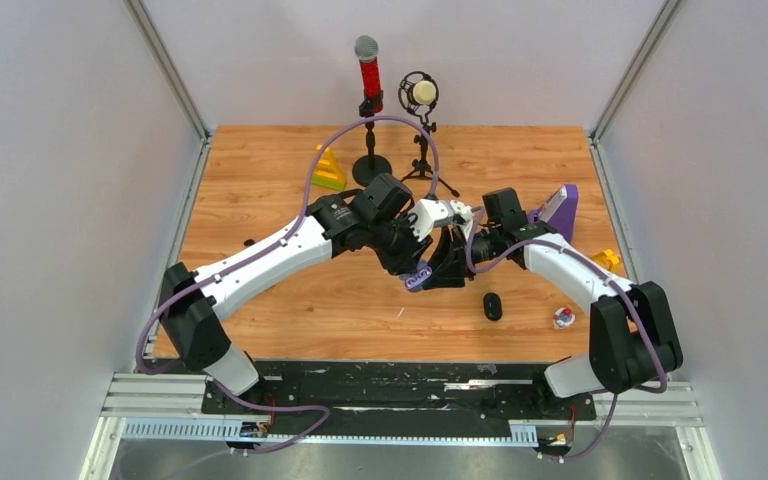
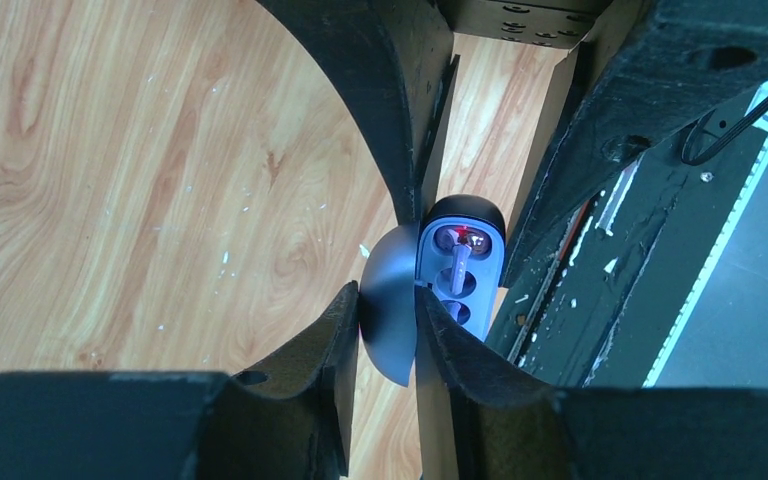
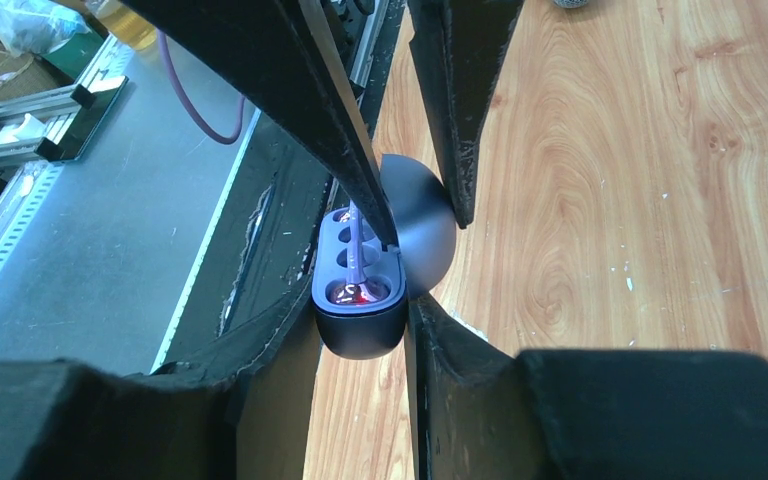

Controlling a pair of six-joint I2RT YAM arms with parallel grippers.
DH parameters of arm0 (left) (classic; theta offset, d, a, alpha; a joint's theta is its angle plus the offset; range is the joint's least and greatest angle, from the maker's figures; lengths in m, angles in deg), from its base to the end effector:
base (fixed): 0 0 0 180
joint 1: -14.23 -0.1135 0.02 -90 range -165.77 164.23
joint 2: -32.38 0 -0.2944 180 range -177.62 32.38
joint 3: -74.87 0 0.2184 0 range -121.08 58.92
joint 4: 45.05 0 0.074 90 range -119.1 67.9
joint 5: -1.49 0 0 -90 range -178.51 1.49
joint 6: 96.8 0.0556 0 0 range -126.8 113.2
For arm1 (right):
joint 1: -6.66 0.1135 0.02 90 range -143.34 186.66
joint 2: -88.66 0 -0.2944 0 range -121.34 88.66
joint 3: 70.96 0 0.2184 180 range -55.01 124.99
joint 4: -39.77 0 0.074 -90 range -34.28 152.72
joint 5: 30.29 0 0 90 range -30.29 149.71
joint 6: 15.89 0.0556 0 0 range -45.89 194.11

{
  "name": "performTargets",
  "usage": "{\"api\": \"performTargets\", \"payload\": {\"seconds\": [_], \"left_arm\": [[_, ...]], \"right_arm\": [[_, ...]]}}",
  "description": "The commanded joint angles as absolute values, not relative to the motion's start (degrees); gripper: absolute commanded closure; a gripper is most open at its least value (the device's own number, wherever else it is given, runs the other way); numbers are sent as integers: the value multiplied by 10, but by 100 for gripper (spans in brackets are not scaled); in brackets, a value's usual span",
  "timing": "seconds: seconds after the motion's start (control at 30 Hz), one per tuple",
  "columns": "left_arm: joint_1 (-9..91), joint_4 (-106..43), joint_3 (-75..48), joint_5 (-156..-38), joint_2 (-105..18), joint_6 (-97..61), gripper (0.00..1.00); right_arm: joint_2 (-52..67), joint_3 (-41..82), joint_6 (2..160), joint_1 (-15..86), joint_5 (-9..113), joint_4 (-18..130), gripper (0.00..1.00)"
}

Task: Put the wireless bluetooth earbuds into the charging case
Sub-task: Close the charging case.

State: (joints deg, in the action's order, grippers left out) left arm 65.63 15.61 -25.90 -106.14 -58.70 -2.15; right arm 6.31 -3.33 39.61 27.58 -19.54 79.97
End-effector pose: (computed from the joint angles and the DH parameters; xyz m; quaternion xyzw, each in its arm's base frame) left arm 0.1870 -0.2612 0.3460 0.4828 0.7982 -0.2636 0.2457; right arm 0.2052 0.1369 0.2807 -0.5117 0.5608 0.5764 0.3024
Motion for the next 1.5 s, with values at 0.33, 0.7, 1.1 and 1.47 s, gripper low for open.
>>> {"api": "performTargets", "payload": {"seconds": [0.33,0.7,1.1,1.47], "left_arm": [[664,154,-284,-1046,-581,-21,42],[647,153,-290,-1040,-558,-23,40],[610,151,-279,-1056,-518,-12,40],[542,109,-238,-1028,-516,-24,39]], "right_arm": [[71,-18,392,277,-201,780,95],[70,-19,395,277,-189,776,96],[76,-21,406,277,-190,766,97],[111,-29,401,278,-215,767,97]]}}
